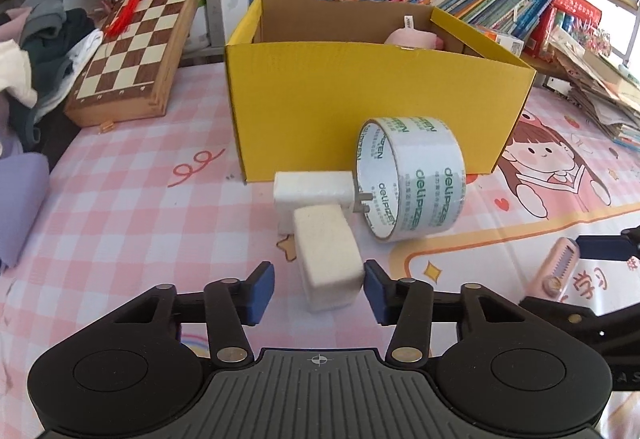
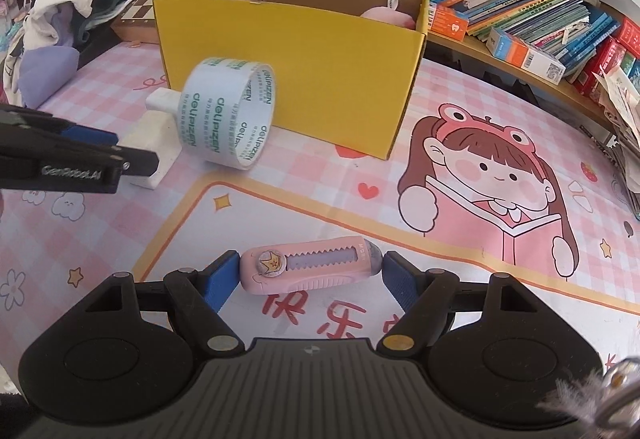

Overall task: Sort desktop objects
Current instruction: 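Grasp the white block with the left gripper while the right gripper holds the cutter, then carry the block with the left gripper while the right gripper carries the cutter over the box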

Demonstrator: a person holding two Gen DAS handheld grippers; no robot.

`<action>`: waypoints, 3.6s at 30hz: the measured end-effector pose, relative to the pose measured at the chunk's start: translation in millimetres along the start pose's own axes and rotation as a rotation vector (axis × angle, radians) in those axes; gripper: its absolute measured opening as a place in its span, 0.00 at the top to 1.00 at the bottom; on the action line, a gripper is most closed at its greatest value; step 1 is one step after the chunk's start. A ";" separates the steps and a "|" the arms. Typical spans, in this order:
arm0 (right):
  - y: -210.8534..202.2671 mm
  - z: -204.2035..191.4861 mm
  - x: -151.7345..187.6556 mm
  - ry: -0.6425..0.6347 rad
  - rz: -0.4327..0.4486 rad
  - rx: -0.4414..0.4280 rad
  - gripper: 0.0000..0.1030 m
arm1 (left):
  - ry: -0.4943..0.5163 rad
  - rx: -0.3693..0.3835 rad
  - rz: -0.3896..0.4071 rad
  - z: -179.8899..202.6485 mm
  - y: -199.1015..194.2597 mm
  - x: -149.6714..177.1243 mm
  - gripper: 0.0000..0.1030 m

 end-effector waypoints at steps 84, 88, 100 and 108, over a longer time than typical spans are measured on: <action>-100.7 -14.8 -40.4 -0.051 0.026 -0.080 0.26 | 0.233 0.152 0.243 -1.1 -122.7 -35.4 0.78; -103.7 -17.7 -63.0 -0.075 0.054 -0.116 0.26 | 0.256 0.143 0.280 -0.6 -124.3 -53.2 0.78; -100.0 -9.1 -156.3 -0.147 0.144 -0.151 0.26 | 0.253 0.103 0.320 -8.2 -106.1 -107.0 0.78; -65.9 0.7 -193.6 -0.162 0.137 -0.157 0.26 | 0.241 0.076 0.336 -13.6 -90.0 -142.7 0.78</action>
Point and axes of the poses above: each gripper's, at about its wrist camera, not at the fingertips, and y roughly the way its jaws point, z to its right, x to its underside, the point moved 1 cm from there along y, roughly the way its jaws point, and after that the axes turned 12 degrees about y, right-handed, at the moved point
